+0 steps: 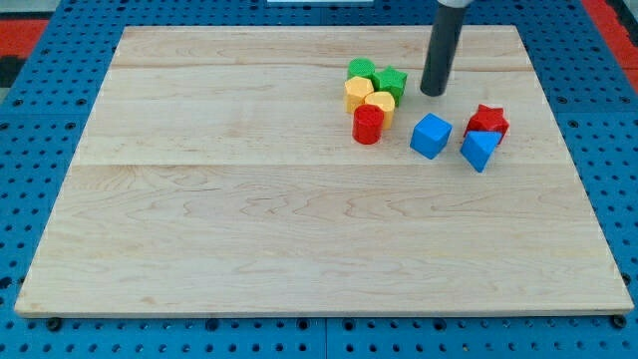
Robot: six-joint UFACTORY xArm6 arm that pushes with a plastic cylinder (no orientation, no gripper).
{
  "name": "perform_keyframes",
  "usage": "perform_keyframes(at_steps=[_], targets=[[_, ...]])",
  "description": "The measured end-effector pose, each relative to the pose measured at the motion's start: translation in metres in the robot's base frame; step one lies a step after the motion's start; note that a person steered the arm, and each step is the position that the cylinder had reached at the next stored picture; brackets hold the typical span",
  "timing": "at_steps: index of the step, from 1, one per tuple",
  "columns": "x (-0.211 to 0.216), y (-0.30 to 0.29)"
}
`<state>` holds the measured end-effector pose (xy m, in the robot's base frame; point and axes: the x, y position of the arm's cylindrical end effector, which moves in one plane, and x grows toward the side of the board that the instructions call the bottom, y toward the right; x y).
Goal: Move the green blocks to the top of the yellow hexagon
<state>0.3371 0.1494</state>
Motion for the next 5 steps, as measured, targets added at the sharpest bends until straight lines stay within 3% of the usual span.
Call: perform_keyframes(at_steps=[1,3,5], targets=[[0.010,0.006],[0.004,-0.057],[-0.049,-0.081]])
